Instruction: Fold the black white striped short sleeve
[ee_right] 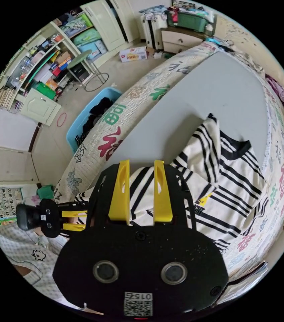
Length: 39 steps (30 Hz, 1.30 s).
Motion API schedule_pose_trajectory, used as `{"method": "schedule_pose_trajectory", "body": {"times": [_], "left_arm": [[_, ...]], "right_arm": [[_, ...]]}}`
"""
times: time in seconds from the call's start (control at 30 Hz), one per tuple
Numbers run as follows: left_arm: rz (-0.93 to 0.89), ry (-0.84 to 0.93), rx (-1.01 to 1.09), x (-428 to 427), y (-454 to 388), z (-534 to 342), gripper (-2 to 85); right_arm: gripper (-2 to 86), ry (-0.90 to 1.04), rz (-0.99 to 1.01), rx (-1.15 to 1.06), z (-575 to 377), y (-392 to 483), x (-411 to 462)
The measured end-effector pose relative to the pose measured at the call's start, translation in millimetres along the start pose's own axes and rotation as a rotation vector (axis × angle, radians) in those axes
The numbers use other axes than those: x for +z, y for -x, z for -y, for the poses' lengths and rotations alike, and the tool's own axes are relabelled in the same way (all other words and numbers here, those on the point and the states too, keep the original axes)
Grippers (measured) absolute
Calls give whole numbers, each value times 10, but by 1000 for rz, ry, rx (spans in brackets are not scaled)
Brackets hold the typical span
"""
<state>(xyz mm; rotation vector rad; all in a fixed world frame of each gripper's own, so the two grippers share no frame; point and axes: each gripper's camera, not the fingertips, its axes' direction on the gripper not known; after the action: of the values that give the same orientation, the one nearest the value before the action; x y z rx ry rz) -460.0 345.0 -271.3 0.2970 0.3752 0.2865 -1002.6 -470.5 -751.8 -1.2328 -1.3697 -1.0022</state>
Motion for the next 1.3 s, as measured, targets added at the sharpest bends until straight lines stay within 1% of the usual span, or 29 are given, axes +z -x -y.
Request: {"method": "schedule_pose_trajectory", "body": {"times": [0.03, 0.07, 0.1, 0.2, 0.27, 0.33, 0.43, 0.5, 0.6, 0.67, 0.7, 0.73, 0.77, 0.9, 0.97, 1.03, 1.07, 1.13, 1.2, 1.3], "left_arm": [[-103, -18, -101, -2, 263, -31, 87], [-155, -19, -179, 15, 476, -59, 101], [-163, -16, -199, 20, 550, -64, 104], [-123, -17, -175, -5, 658, -13, 111], [-146, 37, -148, 97, 702, 42, 101], [-181, 91, -159, 207, 791, 55, 78], [-244, 87, -165, 190, 942, 65, 24], [-240, 56, -155, 68, 1020, 72, 11], [-251, -28, -160, -227, 1221, 74, 2], [-224, -132, -208, -545, 1504, 44, -1], [-212, -161, -227, -631, 1589, 27, -2], [-187, -231, -272, -819, 1787, -25, -2], [-162, -302, -319, -1014, 2003, -92, -3], [-45, -476, -492, -1537, 2618, -407, -4], [16, -541, -654, -1739, 2928, -696, -7], [4, -588, -742, -1832, 3112, -886, -8], [-17, -604, -788, -1870, 3210, -975, -7], [-31, -591, -813, -1882, 3304, -1026, -6], [-51, -554, -822, -1848, 3363, -1004, -1], [-107, -462, -794, -1724, 3415, -870, 23]], "right_arm": [[121, 44, -11, 8, 60, -7, 119], [120, 62, -21, 12, 78, -15, 169], [118, 92, -53, 18, 89, -33, 254], [89, 131, -132, 22, 1, -94, 353], [70, 109, -132, 18, -122, -157, 313], [35, 59, -98, 59, -325, -314, 215], [13, -37, -66, 103, -644, -494, 43], [6, -96, -52, 127, -837, -578, -57], [1, -233, 2, 158, -1052, -626, -241], [1, -322, 28, 157, -1030, -586, -346], [0, -374, 45, 153, -945, -530, -389], [0, -415, 68, 140, -810, -450, -393], [0, -431, 83, 132, -726, -404, -378], [1, -458, 191, 83, 28, 28, 28], [2, -462, 185, 79, 334, 230, 294], [5, -441, 113, 73, 659, 431, 692], [7, -424, 96, 70, 728, 463, 804], [17, -313, 70, 64, 937, 504, 1240], [31, -295, 55, 54, 950, 499, 1427], [51, -275, -43, -13, 879, 481, 1551]]}}
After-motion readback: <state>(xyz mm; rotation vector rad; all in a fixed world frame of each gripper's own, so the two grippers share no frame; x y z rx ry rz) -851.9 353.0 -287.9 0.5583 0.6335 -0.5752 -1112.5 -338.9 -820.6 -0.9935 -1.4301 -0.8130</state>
